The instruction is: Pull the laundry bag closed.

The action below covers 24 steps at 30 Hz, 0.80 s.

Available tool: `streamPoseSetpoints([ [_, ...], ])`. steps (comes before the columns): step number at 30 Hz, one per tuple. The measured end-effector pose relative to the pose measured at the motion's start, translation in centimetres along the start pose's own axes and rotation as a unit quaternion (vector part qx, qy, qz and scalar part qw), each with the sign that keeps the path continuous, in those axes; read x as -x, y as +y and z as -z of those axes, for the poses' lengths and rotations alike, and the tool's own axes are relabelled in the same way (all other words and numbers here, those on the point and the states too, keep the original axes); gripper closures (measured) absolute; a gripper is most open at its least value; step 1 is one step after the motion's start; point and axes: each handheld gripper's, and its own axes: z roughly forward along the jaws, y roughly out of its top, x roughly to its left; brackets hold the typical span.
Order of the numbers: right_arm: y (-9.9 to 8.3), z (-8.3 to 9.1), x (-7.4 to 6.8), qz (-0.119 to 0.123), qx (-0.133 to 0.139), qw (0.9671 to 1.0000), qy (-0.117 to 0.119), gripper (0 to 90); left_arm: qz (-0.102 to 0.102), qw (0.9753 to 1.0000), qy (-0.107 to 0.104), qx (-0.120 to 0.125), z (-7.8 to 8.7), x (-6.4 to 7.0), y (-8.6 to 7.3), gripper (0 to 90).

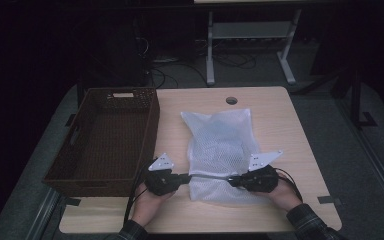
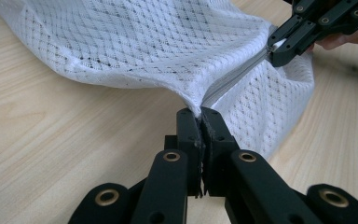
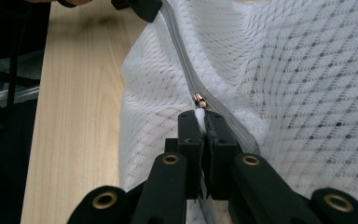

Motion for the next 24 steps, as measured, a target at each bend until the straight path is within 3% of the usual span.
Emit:
streamPoseSetpoints([
  [24,-0.46,1.02,-0.08,-0.009,0.0,0.9999,-0.005,86.4,0.002,1.0,0.005,0.001,0.21,0.06,0.05,88.2],
])
